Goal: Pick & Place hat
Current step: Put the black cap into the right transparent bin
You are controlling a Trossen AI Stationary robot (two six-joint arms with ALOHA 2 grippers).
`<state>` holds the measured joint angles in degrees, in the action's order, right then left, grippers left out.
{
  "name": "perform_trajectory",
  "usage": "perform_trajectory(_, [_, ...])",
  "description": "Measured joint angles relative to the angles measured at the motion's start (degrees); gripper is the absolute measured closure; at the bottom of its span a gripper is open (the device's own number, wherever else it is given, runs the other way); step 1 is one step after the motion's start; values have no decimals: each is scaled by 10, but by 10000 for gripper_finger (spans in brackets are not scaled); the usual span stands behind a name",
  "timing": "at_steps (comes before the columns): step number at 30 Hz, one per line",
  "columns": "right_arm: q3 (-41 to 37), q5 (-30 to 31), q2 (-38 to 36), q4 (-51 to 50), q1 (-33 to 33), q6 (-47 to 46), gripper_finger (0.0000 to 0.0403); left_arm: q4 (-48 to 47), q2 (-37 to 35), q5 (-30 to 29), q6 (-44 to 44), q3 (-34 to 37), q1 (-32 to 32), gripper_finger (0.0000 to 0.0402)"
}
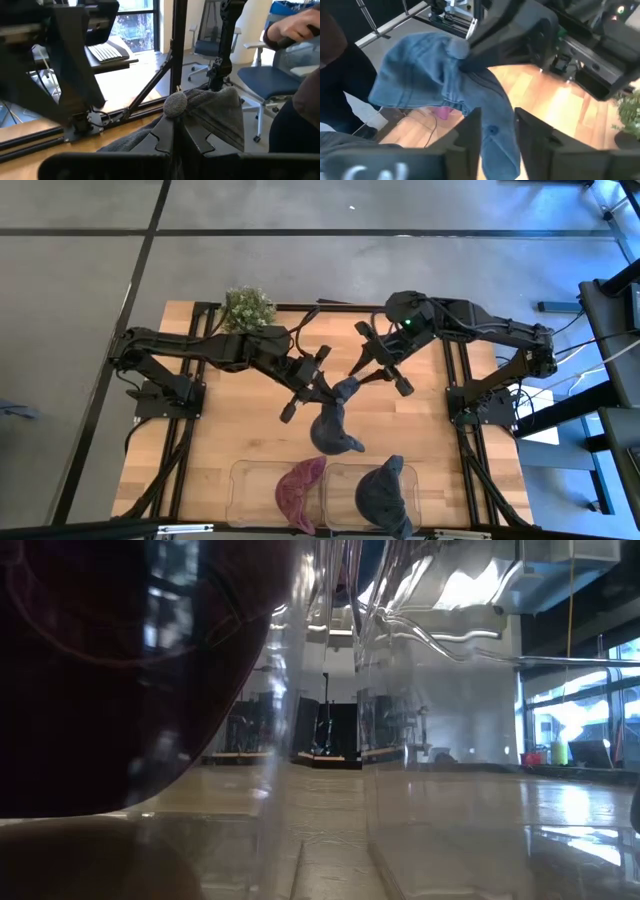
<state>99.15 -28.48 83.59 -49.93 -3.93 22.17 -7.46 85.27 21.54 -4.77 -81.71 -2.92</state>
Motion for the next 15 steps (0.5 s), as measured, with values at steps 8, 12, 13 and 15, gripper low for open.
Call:
perform_trajectory(8, [-1, -10, 38, 18, 14, -30, 225, -1, 0, 0, -10, 0, 0, 394])
perform_trajectory(12, [-1, 17, 42, 21, 30, -10, 222, -1, 0, -2, -10, 0, 0, 394])
perform_trajectory(13, [-1, 24, 42, 18, 35, -2, 222, -1, 0, -9, -10, 0, 0, 394])
perform_trajectory(15, [-1, 38, 41, 16, 45, 8, 222, -2, 0, -23, -10, 0, 0, 394])
